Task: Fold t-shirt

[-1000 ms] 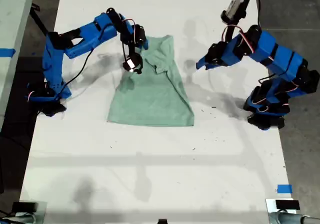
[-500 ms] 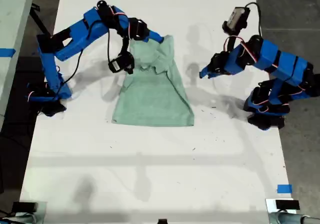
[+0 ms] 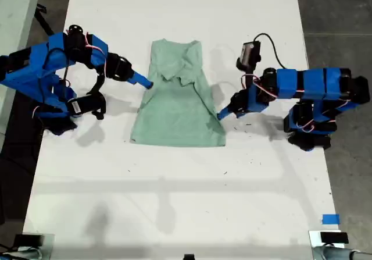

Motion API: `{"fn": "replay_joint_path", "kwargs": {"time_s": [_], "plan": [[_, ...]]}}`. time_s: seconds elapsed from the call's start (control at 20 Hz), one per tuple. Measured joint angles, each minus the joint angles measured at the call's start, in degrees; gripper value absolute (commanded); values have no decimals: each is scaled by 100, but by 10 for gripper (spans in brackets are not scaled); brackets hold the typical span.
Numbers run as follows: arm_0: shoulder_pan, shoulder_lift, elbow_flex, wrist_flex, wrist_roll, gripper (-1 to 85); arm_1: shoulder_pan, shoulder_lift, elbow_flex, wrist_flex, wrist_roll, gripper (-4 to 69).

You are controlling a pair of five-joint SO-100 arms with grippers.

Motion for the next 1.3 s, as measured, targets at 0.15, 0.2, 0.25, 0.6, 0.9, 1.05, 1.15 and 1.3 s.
{"fn": "replay_joint_path", "kwargs": {"time_s": [0.15, 0.2, 0.25, 0.6, 0.9, 1.05, 1.15, 1.3], "plan": [[396, 26, 246, -62, -360, 284, -308, -668, 26, -501, 264, 299], [466, 26, 246, -97, -404, 283, -404, -949, 35, -677, 308, 298], [519, 26, 246, -114, -439, 282, -501, -1230, 35, -844, 387, 285], [571, 26, 246, -114, -475, 278, -782, -2162, 79, -1714, 624, 21], [571, 26, 246, -114, -475, 276, -800, -2171, -615, -879, 598, -15], [571, 26, 246, -114, -475, 274, -809, -2268, -2030, 185, 536, -15], [571, 26, 246, -114, -475, 272, -888, -2839, -3182, 606, 483, -15], [571, 26, 246, -114, -475, 272, -1090, -4228, -4860, 729, 431, -15]]}}
